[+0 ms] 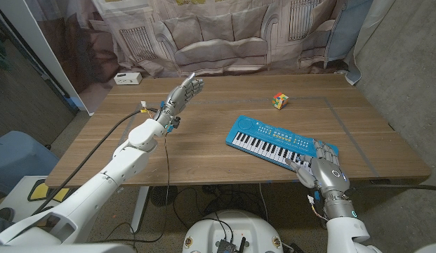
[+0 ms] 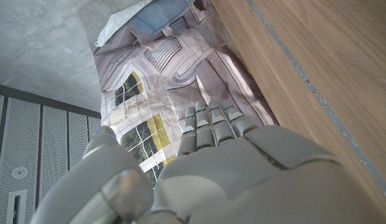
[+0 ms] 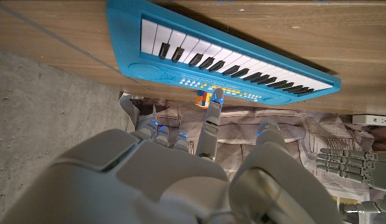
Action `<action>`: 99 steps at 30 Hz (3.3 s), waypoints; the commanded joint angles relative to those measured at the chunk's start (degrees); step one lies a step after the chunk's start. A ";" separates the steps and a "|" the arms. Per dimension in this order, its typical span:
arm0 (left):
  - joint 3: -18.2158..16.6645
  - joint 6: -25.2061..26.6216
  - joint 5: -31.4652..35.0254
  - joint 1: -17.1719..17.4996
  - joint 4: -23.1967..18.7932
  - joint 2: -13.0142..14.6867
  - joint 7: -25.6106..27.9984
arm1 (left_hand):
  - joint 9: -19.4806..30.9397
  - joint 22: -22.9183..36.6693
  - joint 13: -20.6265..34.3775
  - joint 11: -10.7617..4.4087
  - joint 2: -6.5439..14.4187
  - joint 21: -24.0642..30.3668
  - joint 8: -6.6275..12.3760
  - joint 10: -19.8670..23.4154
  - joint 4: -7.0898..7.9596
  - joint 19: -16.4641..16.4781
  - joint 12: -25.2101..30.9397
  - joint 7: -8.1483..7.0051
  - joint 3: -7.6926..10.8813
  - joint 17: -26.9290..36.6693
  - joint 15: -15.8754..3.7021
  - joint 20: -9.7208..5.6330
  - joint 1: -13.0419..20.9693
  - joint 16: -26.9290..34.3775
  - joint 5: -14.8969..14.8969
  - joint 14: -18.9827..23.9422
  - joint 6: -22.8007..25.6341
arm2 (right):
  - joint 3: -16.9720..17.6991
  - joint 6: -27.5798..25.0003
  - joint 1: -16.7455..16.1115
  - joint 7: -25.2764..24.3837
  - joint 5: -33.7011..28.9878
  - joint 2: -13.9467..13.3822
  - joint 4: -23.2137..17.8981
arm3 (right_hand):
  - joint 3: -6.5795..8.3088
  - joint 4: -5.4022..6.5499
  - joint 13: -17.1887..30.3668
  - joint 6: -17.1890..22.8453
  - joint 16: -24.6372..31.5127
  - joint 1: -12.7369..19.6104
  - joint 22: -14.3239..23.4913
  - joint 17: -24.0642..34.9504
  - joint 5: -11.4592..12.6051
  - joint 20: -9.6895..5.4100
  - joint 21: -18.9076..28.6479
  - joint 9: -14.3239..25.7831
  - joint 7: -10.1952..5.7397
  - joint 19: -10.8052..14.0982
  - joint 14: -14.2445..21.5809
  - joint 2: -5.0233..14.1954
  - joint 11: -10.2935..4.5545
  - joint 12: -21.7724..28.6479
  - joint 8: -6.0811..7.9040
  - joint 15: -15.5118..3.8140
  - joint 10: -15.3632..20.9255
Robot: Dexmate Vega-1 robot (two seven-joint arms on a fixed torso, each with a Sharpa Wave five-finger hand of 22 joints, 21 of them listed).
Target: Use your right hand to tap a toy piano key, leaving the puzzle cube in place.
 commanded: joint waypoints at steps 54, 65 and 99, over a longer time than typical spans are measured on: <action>0.44 -0.90 0.25 -1.03 1.52 0.09 -1.79 | 0.08 0.19 0.13 0.03 0.52 -0.07 -0.16 0.53 -0.71 -0.32 -0.30 -0.18 -0.10 0.27 0.03 0.48 -0.40 -0.09 -0.18 0.51 0.45 | -8.50 -11.90 9.94 -2.94 10.61 -6.52 -0.64 | 2.02 -0.65 0.09 4.57 1.28 1.91 0.17 -0.10 -0.16 0.19 1.02 0.20 -1.57 -5.79 -9.70 -0.04 -0.97 0.80 0.87 -0.41 2.15; 0.55 -0.22 0.19 -0.94 1.11 0.32 -1.77 | 0.08 0.19 0.13 0.12 0.52 -0.07 -0.16 0.54 -0.77 -0.35 -0.31 -0.21 -0.14 0.27 -0.01 0.50 -0.42 -0.07 -0.18 0.56 0.44 | -9.86 -13.21 11.76 -3.38 12.81 -7.55 -0.51 | 1.99 -0.50 0.10 3.58 1.29 1.67 0.17 -0.05 -0.25 0.36 1.03 0.19 -1.17 -5.83 -9.77 -0.24 -0.78 0.60 0.26 -0.19 1.87; 0.61 0.52 -0.03 -0.51 1.11 0.22 -1.15 | 0.08 0.19 0.14 -0.21 0.64 -0.07 -0.19 0.55 -0.94 -0.47 -0.34 -0.30 -0.18 0.27 0.06 0.59 -0.44 -0.10 -0.16 0.45 0.40 | -12.20 -15.47 15.17 -5.69 18.49 -10.25 -1.01 | 1.98 -0.19 0.10 4.45 1.56 1.12 0.18 0.05 -0.34 0.74 1.15 0.21 -1.41 -5.70 -9.20 -0.53 -0.86 0.76 0.24 -0.08 2.60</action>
